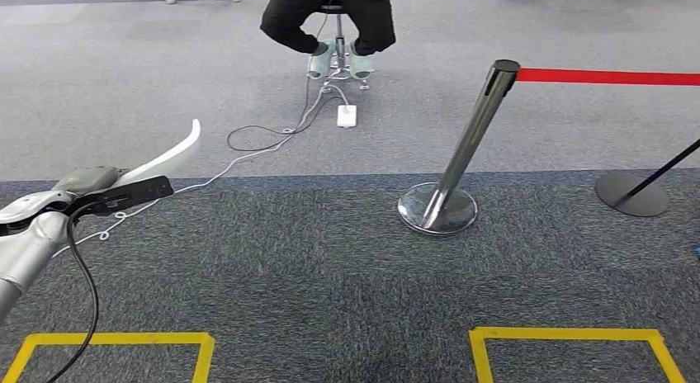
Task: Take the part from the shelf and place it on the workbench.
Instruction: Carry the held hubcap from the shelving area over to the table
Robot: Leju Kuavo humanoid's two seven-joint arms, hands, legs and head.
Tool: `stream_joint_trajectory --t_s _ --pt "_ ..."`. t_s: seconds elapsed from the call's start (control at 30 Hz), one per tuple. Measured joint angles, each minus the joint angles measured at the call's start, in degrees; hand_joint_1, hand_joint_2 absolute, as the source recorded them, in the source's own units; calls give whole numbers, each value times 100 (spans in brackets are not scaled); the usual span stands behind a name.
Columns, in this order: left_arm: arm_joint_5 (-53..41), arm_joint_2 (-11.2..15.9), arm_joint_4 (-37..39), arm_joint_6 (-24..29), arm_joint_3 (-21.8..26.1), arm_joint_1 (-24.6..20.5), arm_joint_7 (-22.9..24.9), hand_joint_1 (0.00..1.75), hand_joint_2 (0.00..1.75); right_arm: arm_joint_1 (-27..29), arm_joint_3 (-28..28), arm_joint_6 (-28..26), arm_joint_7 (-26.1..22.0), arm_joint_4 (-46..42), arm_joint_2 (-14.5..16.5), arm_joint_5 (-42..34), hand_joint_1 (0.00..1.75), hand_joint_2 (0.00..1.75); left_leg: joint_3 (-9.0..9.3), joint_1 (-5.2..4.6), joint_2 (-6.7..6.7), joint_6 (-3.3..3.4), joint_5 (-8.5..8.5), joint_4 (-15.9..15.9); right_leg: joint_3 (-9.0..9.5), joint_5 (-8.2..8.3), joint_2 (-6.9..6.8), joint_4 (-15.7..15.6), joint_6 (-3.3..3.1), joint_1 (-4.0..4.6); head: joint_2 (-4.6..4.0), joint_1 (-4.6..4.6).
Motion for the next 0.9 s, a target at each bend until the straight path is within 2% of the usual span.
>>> stream_joint_trajectory --t_s 0.03,0.07,0.1,0.13,0.17,0.2,0.27,0.3,0.37,0.43,0.47,0.53,0.57,0.6,0.63,0.67,0.73,0.77,0.8,0.83,0.9 --pt "1 -1 0 -3 -1 9 2 175 175 4 0 -4 -2 -1 0 -1 0 0 -175 1 67 -12 -169 371 -1 -2 -63 0 -8 6 0 -4" --pt "1 -2 0 -7 -2 30 2 175 175 6 0 -5 -2 -1 0 -1 0 0 -310 3 104 -23 -265 661 -1 -6 -129 0 -12 11 0 -4" --pt "1 -2 0 -10 -2 55 2 175 175 7 0 -4 -2 0 1 -1 0 0 -365 7 126 -30 -261 784 -2 -9 -194 1 -14 12 0 -5" --pt "1 -1 0 -13 -2 72 2 175 175 6 0 -4 -2 1 2 -1 0 0 -314 10 149 -35 -156 698 -1 -12 -258 3 -12 13 0 -5" --pt "1 -1 -1 -14 -1 79 2 175 175 4 0 -4 -2 1 3 -1 0 0 -156 12 205 -39 18 416 2 -18 -322 6 -4 12 0 -6" --pt "1 0 -1 -14 0 75 2 175 175 3 1 -4 -5 1 4 -1 0 0 56 13 329 -46 190 37 7 -29 -380 16 12 18 0 -7" --pt "1 -2 -10 -14 1 60 2 175 175 0 1 -12 -20 -2 -1 -1 0 0 381 -9 528 -11 362 -557 10 -67 -475 52 58 54 0 1" --pt "3 -2 -19 -14 1 63 3 175 175 -2 1 -18 -28 -4 -4 -1 0 0 438 -22 562 23 366 -673 17 -82 -520 60 77 75 0 8" --pt "14 3 -50 -13 4 87 14 175 175 -3 0 -29 -29 -5 -7 3 0 0 432 -30 450 116 366 -698 35 -102 -600 53 112 81 0 23" --pt "30 6 -105 -11 12 108 42 175 175 -2 0 -40 -12 -5 -6 9 0 0 428 -13 349 189 383 -705 -20 -222 -472 196 173 57 0 32" --pt "38 2 -138 -10 15 114 57 175 175 2 1 -45 -3 -4 -4 13 0 0 428 -1 301 222 392 -709 -126 -367 -348 437 202 45 0 41" --pt "52 -14 -189 -10 19 141 83 175 175 12 1 -62 0 -4 -1 27 0 0 426 -2 196 256 394 -708 -485 -739 -157 1214 224 38 0 56" --pt "58 -21 -207 -10 20 168 89 175 175 16 1 -78 -7 -4 0 37 0 0 425 -5 137 262 393 -707 -660 -862 -124 1563 220 39 0 60" --pt "61 -25 -223 -11 25 201 94 175 175 19 1 -94 -18 -5 0 48 0 0 426 -9 78 262 393 -705 -761 -883 -109 1738 211 40 0 60" --pt "64 -26 -240 -11 33 232 97 175 175 20 0 -111 -30 -5 0 60 0 0 428 -11 18 262 393 -704 -749 -787 -96 1675 196 41 0 59" --pt "66 -25 -263 -11 44 259 98 175 175 20 0 -127 -42 -5 -1 71 0 0 430 -8 -45 259 395 -702 -626 -599 -64 1391 179 38 0 59" --pt "68 -26 -318 -9 64 282 105 175 175 17 1 -152 -57 -5 -2 93 0 0 422 -2 -169 236 401 -693 -232 -218 166 567 162 6 0 59" --pt "67 -28 -345 -7 75 289 124 175 175 15 1 -164 -66 -5 -3 103 0 0 409 2 -226 212 410 -690 -88 -118 269 271 163 -8 0 58" --pt "63 -30 -367 -4 88 298 153 175 175 13 2 -176 -74 -5 -3 114 0 0 393 8 -279 179 425 -695 -12 -86 341 120 163 -14 0 56" --pt "59 -31 -382 -1 106 315 186 175 175 11 2 -189 -83 -5 -2 125 0 0 379 17 -330 142 444 -707 7 -95 334 88 152 -6 0 55" --pt "49 -26 -406 5 140 364 244 175 175 2 1 -214 -95 -5 -3 146 0 0 357 41 -379 72 456 -726 12 -64 227 57 93 11 0 51"
